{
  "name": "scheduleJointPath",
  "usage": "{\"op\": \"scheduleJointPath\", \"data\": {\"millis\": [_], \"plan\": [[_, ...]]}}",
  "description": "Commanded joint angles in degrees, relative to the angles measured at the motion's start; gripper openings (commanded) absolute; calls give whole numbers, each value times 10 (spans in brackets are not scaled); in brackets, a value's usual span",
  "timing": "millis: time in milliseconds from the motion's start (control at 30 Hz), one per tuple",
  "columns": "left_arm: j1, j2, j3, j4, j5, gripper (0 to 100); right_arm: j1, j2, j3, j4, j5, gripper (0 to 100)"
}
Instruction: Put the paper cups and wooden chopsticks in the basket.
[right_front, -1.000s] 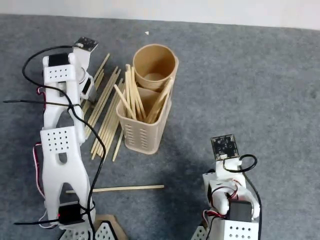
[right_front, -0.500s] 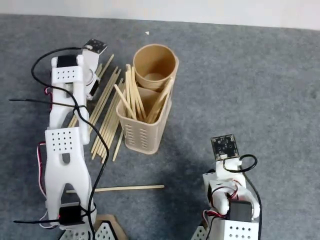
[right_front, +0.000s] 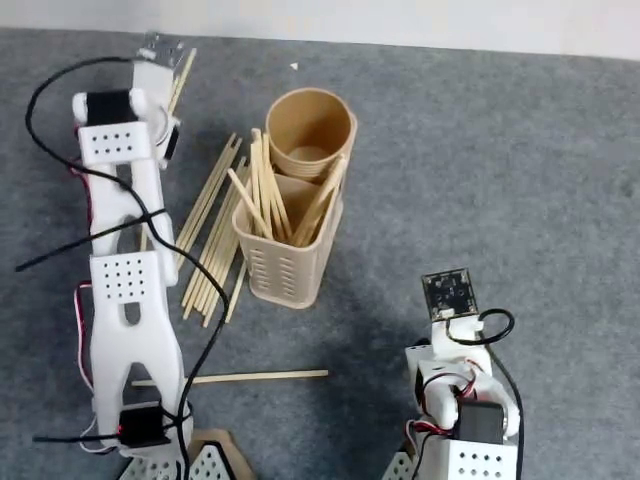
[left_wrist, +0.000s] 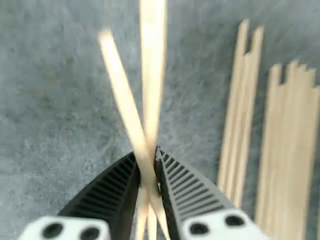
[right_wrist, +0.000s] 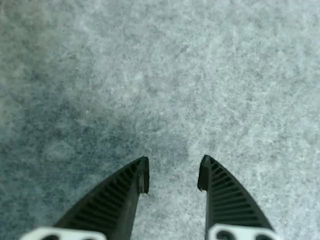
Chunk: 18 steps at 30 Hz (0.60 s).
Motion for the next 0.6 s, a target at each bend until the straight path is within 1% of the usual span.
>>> {"op": "scheduleJointPath", "data": {"millis": [0, 133, 233, 433, 567], "plan": [[28, -121, 6, 4, 37, 4, 7, -7, 67, 3, 5, 170], [60, -249, 65, 4, 81, 4, 7, -7, 67, 3, 5, 170], [99, -355, 123, 3, 112, 4, 7, -7, 67, 3, 5, 170], [219, -525, 172, 0, 152, 4, 7, -7, 67, 3, 5, 170], [285, -580, 167, -2, 168, 4, 7, -7, 67, 3, 5, 170]]}}
